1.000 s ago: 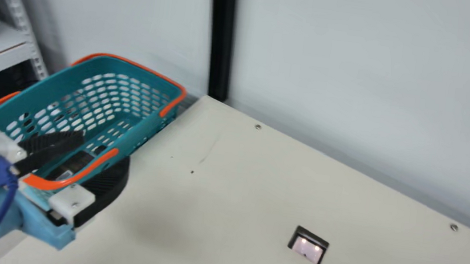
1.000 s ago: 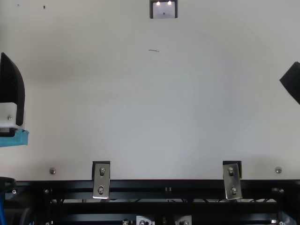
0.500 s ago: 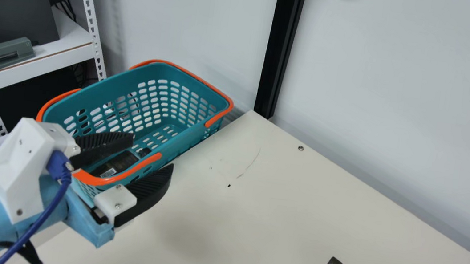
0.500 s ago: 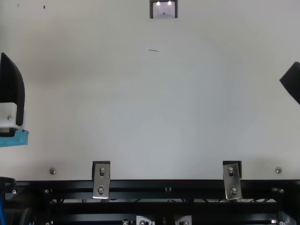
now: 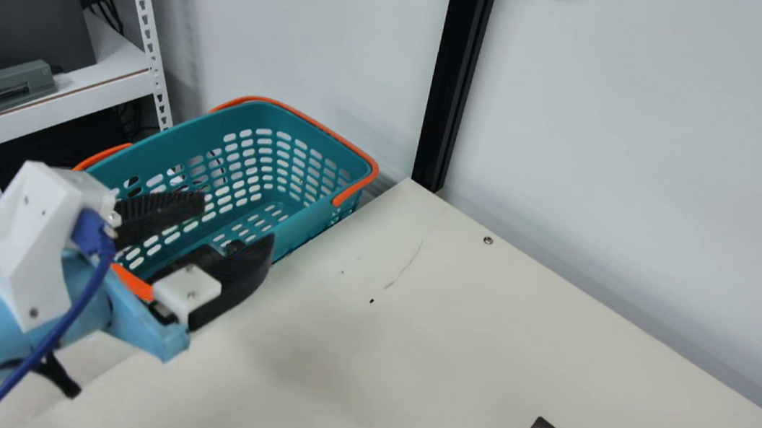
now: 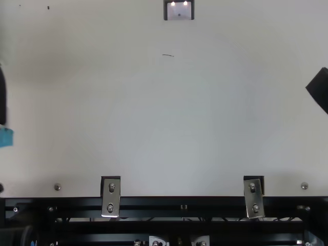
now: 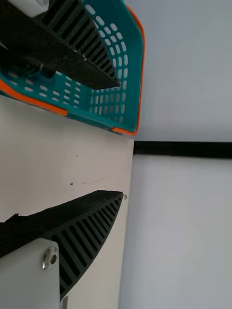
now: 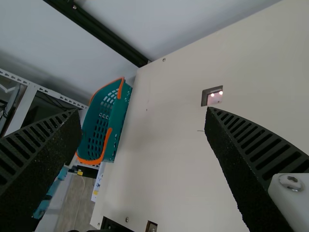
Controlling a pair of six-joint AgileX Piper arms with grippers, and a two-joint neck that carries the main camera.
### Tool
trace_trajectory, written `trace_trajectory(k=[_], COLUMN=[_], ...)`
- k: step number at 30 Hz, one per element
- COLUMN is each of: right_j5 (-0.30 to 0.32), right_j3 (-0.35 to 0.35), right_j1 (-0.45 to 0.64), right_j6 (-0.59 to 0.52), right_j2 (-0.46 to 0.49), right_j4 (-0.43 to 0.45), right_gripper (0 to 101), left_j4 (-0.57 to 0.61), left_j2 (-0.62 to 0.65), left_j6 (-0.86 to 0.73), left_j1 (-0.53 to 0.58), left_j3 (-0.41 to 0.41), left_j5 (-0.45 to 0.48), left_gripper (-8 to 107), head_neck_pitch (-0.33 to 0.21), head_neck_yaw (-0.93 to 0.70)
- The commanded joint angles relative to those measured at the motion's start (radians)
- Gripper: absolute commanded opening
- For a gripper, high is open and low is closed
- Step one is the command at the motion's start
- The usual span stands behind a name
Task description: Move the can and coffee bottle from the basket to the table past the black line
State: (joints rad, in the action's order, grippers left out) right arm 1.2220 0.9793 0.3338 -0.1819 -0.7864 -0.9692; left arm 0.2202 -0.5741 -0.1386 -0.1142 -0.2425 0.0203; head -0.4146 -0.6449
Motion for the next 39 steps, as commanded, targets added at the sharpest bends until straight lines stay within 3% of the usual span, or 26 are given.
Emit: trace_trajectory(k=[1, 11, 23, 31, 39], right_j5=[0.0, 0.0, 0.0, 0.0, 0.0], right_j3=[0.0, 0.0, 0.0, 0.0, 0.0], right_j1=[0.0, 0.0, 0.0, 0.0, 0.0], right_j6=[0.0, 0.0, 0.0, 0.0, 0.0], right_j2=[0.0, 0.0, 0.0, 0.0, 0.0], right_j4=[0.0, 0.0, 0.0, 0.0, 0.0], right_gripper=[101, 101, 101, 101, 101], left_j4=[-0.009, -0.067, -0.086, 0.04, 0.196], left_j2=[-0.041, -0.219, -0.463, -0.632, -0.788], left_j6=[0.012, 0.041, 0.012, -0.173, -0.429], left_j1=[-0.029, -0.129, -0.21, -0.287, -0.412], left_j3=[-0.035, -0.234, -0.49, -0.639, -0.738], left_j5=[-0.011, -0.006, 0.142, 0.266, 0.352], left_gripper=[90, 90, 90, 90, 90], head_neck_pitch=[-0.02, -0.02, -0.02, -0.02, -0.02], head_neck_yaw=[-0.016, -0.016, -0.016, -0.016, -0.016])
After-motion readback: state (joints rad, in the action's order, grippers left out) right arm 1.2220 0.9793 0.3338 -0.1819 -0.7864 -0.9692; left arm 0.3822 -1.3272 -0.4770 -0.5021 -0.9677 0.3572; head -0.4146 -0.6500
